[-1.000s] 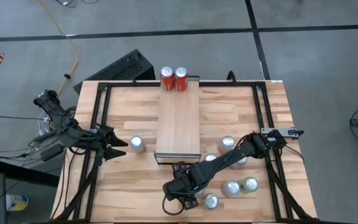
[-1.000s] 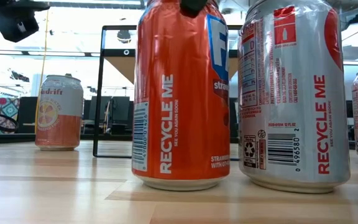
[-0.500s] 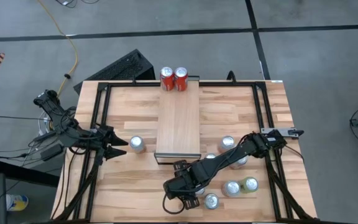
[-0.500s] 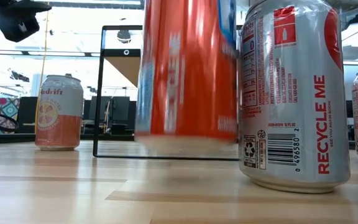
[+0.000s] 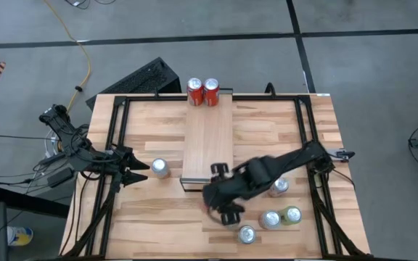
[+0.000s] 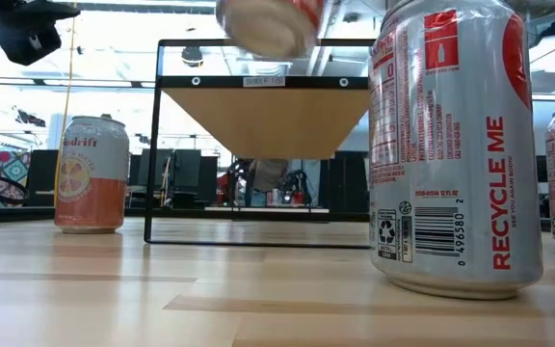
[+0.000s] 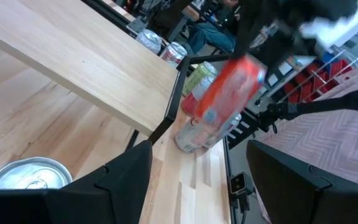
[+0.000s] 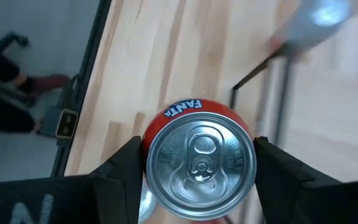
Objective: Place canned beverage on shelf
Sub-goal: Put the red soda can on the shelf aligned with the other red soda can
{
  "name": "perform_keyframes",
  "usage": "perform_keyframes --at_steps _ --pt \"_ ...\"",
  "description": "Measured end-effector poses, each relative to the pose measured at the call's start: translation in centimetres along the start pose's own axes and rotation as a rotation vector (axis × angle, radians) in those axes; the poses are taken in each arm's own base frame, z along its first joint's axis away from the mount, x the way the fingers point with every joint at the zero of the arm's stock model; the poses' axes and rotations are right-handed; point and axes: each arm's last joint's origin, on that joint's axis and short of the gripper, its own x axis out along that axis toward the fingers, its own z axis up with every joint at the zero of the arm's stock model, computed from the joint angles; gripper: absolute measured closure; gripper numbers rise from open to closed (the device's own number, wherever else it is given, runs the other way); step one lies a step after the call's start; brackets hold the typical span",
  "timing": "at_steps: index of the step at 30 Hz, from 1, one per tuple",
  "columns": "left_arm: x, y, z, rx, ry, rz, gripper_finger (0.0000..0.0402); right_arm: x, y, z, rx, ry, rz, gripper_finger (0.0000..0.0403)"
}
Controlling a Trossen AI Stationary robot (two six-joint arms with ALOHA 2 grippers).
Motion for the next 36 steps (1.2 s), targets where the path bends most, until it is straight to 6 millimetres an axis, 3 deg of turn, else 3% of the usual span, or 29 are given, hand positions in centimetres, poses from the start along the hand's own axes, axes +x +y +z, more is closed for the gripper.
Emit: perform_keyframes --at_steps 6,13,21,25,32,36 --pt "0.0 0.1 0.0 0.006 -0.02 0.021 0.015 -5.7 -3.9 -0.9 -0.012 -0.064 -0.166 0.018" --pt "0.0 0.2 0.2 -0.001 -0.064 0.062 0.015 -9.7 -11.0 -2.1 -0.059 -0.061 -0.334 0.018" --pt "0.0 0.3 0.3 -0.003 -0.12 0.118 0.015 -10.3 -20.3 -4.1 -0.168 0.079 -0.398 0.018" --pt "-0.1 0.4 0.4 -0.002 -0.143 0.141 0.015 -10.9 -23.9 -5.3 -0.214 0.104 -0.405 0.018" --pt "-0.1 0.6 0.5 0.004 -0.18 0.186 0.015 -11.7 -27.0 -6.7 -0.311 0.139 -0.409 0.018" --pt "-0.1 0.7 0.4 0.009 -0.196 0.215 0.015 -11.0 -27.9 -7.7 -0.363 0.212 -0.379 0.018"
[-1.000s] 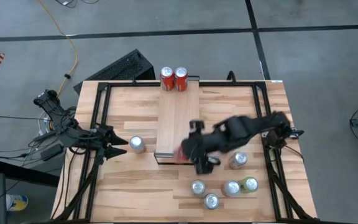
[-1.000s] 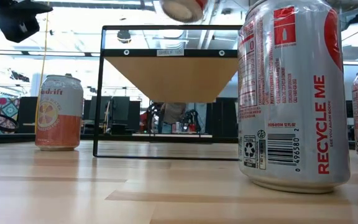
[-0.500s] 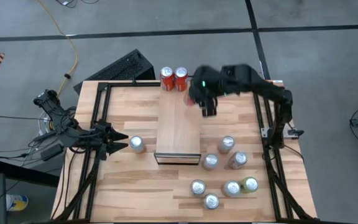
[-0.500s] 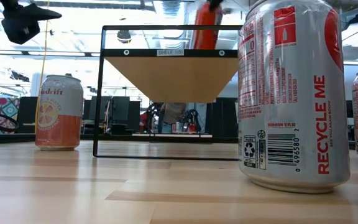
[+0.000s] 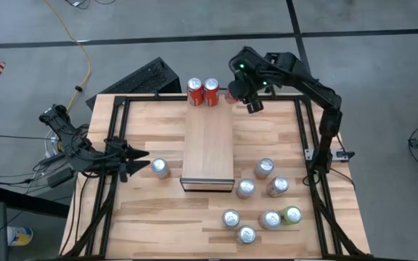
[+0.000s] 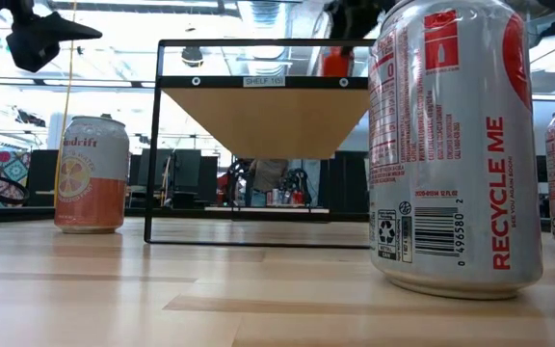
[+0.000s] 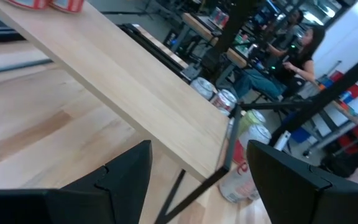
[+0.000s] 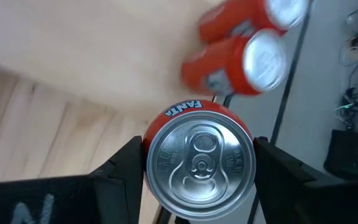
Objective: Place canned beverage on shelf
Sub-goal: Put the red soda can on the shelf aligned with the other red soda can
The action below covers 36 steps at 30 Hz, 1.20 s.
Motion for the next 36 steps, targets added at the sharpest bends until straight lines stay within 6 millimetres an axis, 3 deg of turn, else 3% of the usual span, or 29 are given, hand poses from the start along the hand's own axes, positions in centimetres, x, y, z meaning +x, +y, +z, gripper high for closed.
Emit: perform_keyframes --at_steps 9,26,36 --pt "0.0 0.2 0.0 0.008 -0.017 0.028 0.015 3.1 -0.5 -1.4 -0.028 0.059 0.05 0.018" --pt "0.0 0.2 0.0 0.01 -0.027 0.04 0.015 3.4 -0.4 -0.6 -0.08 -0.053 0.073 0.018" --pt "0.0 0.2 0.0 0.009 -0.025 0.037 0.015 5.5 -0.5 -0.4 -0.083 -0.016 0.111 0.018"
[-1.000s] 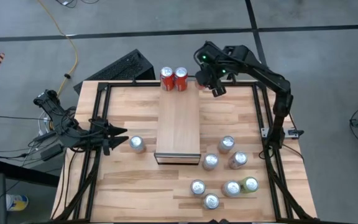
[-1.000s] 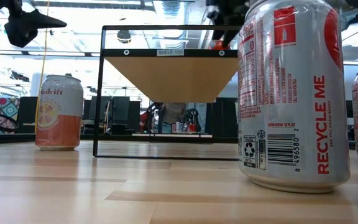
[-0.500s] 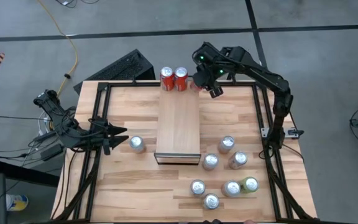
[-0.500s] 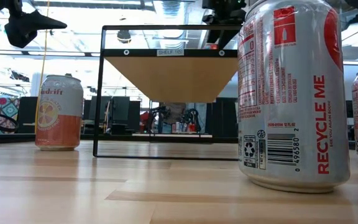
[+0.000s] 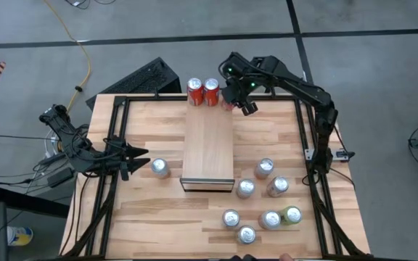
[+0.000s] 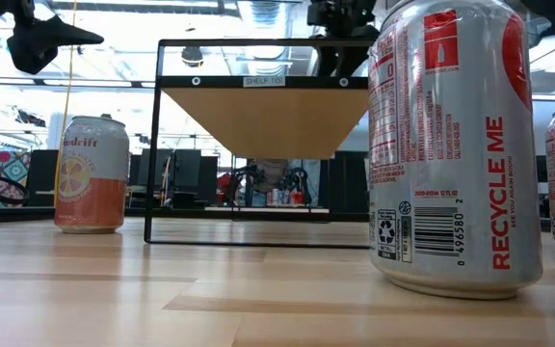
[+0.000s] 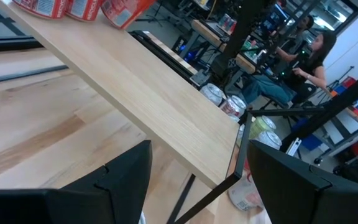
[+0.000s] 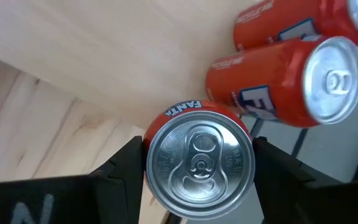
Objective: Place canned beverage on shelf
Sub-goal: Put the red soda can on the shelf aligned with the other red soda can
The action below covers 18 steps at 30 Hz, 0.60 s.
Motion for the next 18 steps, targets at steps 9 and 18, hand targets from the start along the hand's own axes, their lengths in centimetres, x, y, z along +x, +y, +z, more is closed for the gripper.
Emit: perform_keyframes --at_steps 9,18 --pt "0.0 -0.01 -0.02 -0.004 0.004 -0.003 0.015 0.17 -0.12 0.11 0.013 -0.006 -0.006 0.0179" --pt "0.0 0.0 -0.02 0.001 0.005 -0.003 0.015 0.17 -0.58 0.01 0.107 -0.022 -0.037 0.0155"
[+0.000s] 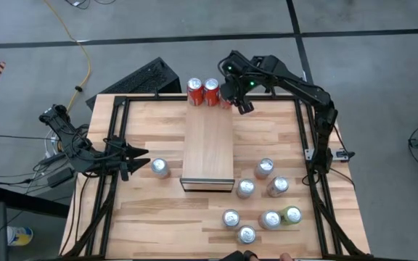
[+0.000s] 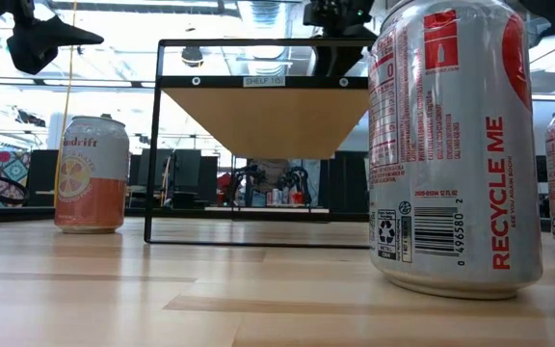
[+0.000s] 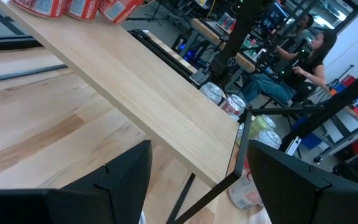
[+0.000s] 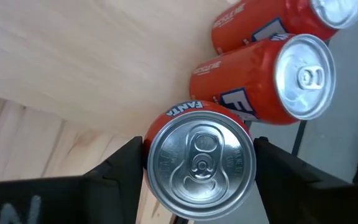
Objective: Place canned beverage on shelf
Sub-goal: Put the red soda can on the shelf aligned with the other red soda can
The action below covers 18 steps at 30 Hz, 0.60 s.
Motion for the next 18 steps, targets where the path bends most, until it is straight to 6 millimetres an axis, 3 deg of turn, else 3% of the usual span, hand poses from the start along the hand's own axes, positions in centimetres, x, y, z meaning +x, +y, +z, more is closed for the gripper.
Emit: perform_keyframes --at_steps 6,18 --pt "0.0 -0.01 0.0 -0.006 0.001 -0.001 0.015 0.0 -0.12 0.07 0.01 -0.009 -0.011 0.0134" --pt "0.0 -0.04 0.0 -0.017 0.005 -0.007 0.015 0.0 -0.36 0.07 0.015 -0.019 -0.027 0.0131"
